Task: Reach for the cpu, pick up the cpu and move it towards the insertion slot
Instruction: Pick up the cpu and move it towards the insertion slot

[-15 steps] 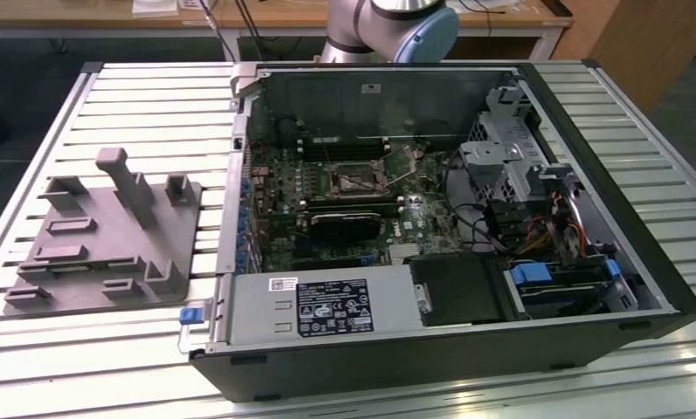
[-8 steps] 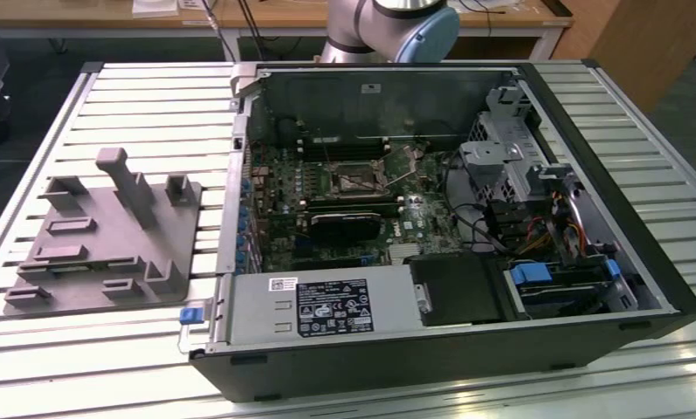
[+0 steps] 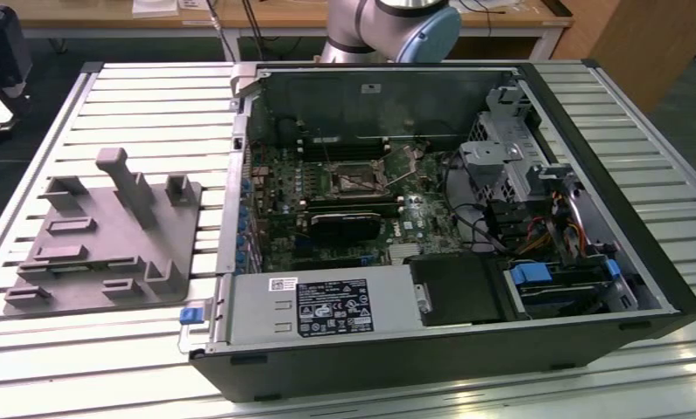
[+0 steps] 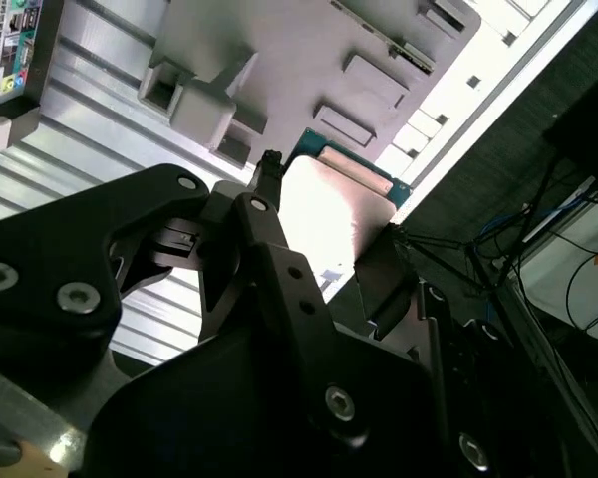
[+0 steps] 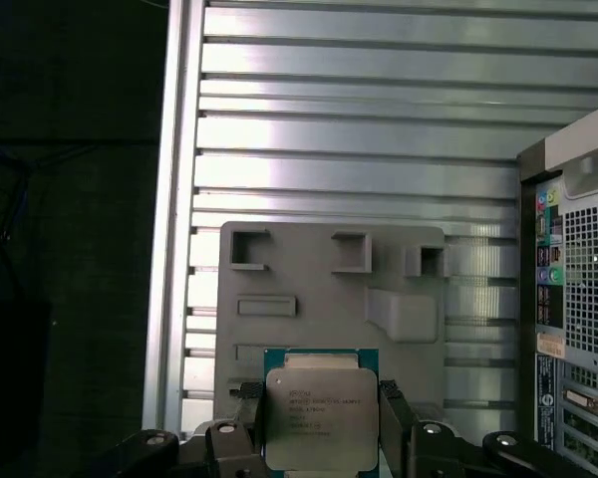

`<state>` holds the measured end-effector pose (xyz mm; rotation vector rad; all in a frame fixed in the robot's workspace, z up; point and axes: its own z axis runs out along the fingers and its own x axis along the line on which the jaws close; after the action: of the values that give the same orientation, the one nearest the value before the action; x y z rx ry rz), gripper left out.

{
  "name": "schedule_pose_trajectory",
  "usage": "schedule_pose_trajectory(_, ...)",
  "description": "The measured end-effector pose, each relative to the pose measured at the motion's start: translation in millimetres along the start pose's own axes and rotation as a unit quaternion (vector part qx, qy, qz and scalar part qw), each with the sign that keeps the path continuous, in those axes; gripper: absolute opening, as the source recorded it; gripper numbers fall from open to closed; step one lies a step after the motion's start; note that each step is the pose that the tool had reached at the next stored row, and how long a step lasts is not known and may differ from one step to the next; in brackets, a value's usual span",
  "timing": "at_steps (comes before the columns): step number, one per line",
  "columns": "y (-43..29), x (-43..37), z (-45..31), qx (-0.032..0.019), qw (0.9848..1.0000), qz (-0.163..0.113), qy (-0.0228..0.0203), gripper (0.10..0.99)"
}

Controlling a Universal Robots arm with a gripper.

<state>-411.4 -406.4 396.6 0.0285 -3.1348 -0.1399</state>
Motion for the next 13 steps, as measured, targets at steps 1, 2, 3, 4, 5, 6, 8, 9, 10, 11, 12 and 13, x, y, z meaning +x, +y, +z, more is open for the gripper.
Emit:
schedule_pose_trajectory(1,0.0,-2.7,-0.1,0.0,1.0,0.0,0.0005,0.541)
schedule_pose_trajectory(2,-0.1,-5.1,-0.1,0.0,1.0,0.0,0.0009,0.541)
schedule_pose_trajectory(3,-0.1,-7.7,-0.1,0.0,1.0,0.0,0.0012,0.541)
schedule_pose_trajectory(4,-0.2,-10.1,-0.1,0.0,1.0,0.0,0.0016,0.541)
schedule_pose_trajectory(5,-0.2,-12.6,-0.1,-0.0001,1.0,0.0,0.0019,0.541)
schedule_pose_trajectory(6,-0.3,-15.1,-0.1,-0.0001,1.0,0.0,0.0023,0.541)
schedule_pose_trajectory(8,-0.4,-19.9,-0.2,0.0,1.0,0.0,0.0031,0.541)
schedule_pose_trajectory(9,-0.4,-22.4,-0.2,0.0,1.0,0.0,0.0035,0.541)
schedule_pose_trajectory(10,-0.4,-24.8,-0.2,-0.0001,1.0,0.0,0.0039,0.541)
schedule_pose_trajectory(11,-0.5,-27.2,-0.2,-0.0001,1.0,0.0,0.0042,0.541)
schedule_pose_trajectory(12,-0.5,-29.7,-0.1,-0.0001,1.0,0.0,0.0046,0.541)
schedule_pose_trajectory(13,-0.6,-32.1,-0.2,-0.0001,1.0,0.0,0.005,0.541)
